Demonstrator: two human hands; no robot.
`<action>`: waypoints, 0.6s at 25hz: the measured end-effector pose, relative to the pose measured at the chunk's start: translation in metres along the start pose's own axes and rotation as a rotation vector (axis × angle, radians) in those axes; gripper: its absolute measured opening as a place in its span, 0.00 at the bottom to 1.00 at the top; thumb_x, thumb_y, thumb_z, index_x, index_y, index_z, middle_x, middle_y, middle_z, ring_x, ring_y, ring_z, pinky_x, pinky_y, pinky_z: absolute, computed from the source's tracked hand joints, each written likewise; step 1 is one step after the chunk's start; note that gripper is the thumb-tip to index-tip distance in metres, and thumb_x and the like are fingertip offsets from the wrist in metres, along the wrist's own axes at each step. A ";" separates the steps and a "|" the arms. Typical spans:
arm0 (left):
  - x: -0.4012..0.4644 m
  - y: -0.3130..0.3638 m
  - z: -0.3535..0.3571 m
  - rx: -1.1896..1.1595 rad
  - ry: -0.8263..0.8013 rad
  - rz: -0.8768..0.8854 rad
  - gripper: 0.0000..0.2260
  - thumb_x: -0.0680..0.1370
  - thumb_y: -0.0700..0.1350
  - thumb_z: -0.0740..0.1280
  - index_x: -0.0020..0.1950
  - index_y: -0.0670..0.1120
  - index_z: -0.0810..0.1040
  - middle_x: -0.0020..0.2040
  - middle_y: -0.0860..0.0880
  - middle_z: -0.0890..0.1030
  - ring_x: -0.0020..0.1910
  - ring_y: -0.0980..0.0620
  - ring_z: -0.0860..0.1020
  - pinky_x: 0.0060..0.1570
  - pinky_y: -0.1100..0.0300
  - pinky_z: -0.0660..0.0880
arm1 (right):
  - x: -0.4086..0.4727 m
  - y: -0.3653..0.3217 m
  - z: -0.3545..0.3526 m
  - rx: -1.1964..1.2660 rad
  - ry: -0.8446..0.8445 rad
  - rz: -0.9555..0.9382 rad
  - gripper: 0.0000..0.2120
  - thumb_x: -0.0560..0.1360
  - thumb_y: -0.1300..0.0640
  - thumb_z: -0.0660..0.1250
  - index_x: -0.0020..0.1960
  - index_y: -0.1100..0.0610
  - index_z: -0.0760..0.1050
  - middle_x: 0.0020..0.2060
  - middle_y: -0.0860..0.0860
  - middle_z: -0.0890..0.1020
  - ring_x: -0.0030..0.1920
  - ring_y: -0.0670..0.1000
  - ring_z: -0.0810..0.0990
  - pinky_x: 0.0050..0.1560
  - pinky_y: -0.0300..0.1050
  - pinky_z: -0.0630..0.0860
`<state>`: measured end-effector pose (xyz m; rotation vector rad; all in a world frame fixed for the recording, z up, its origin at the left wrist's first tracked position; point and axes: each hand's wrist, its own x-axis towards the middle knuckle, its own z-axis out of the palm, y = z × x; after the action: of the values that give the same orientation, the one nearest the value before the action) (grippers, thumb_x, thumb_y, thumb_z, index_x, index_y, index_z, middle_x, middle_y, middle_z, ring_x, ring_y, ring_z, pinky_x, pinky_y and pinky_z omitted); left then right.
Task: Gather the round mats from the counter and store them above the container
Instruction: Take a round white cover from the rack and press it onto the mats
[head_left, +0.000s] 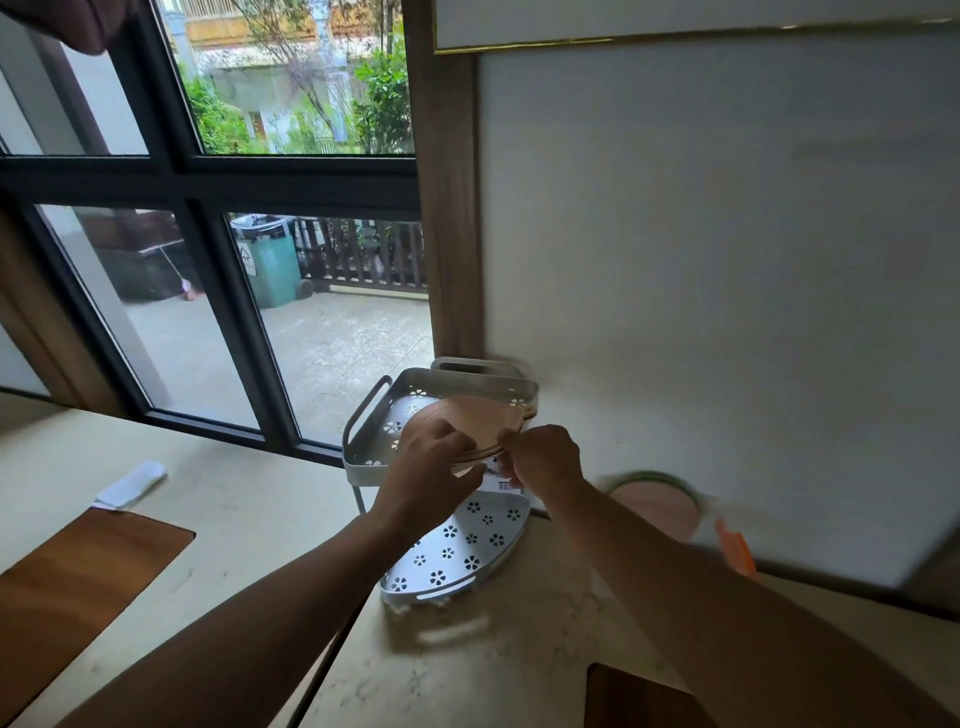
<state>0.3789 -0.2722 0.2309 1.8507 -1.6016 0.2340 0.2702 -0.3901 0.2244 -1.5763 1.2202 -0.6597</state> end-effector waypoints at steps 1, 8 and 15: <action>0.001 -0.001 0.000 0.000 0.004 0.015 0.06 0.70 0.41 0.74 0.46 0.43 0.85 0.43 0.44 0.83 0.41 0.47 0.79 0.42 0.51 0.79 | 0.001 -0.001 0.001 0.033 -0.004 0.021 0.11 0.73 0.55 0.71 0.36 0.61 0.80 0.24 0.51 0.83 0.24 0.47 0.83 0.24 0.36 0.76; 0.004 0.012 -0.007 -0.009 0.005 -0.036 0.06 0.75 0.44 0.70 0.49 0.45 0.86 0.43 0.47 0.83 0.38 0.49 0.81 0.39 0.54 0.79 | -0.006 -0.009 -0.010 0.178 -0.075 -0.061 0.09 0.72 0.57 0.68 0.36 0.57 0.82 0.33 0.55 0.87 0.36 0.55 0.86 0.44 0.51 0.84; 0.012 0.051 -0.033 -0.026 0.134 0.029 0.08 0.74 0.48 0.71 0.48 0.44 0.83 0.44 0.46 0.81 0.37 0.48 0.79 0.36 0.51 0.79 | -0.035 -0.043 -0.047 0.289 -0.007 -0.334 0.10 0.74 0.60 0.68 0.36 0.58 0.82 0.32 0.57 0.84 0.35 0.57 0.83 0.43 0.54 0.82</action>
<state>0.3438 -0.2639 0.2806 1.7548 -1.5334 0.3418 0.2340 -0.3752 0.2857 -1.5442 0.8175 -0.9963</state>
